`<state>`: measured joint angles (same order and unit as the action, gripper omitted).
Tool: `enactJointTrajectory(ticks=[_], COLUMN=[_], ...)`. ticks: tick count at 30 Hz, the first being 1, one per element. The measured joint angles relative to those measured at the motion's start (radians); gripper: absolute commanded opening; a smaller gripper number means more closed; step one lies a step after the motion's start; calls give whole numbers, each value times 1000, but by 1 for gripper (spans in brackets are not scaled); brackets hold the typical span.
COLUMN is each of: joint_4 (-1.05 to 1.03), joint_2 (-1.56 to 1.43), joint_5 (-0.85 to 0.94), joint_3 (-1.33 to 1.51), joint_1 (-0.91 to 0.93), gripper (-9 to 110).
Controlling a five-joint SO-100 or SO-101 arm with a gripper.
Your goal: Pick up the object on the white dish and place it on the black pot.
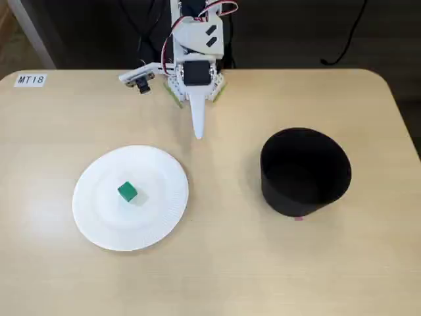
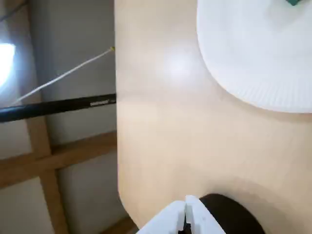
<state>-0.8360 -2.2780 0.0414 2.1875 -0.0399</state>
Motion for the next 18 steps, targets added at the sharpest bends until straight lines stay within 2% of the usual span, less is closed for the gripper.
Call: enactJointTrajectory(ticks=[8, 18], joint_4=[-172, -279], joint_2=[571, 917], joint_5=[54, 57], joint_3=[-410, -623], joint_1=[-69, -64], gripper=[0, 0])
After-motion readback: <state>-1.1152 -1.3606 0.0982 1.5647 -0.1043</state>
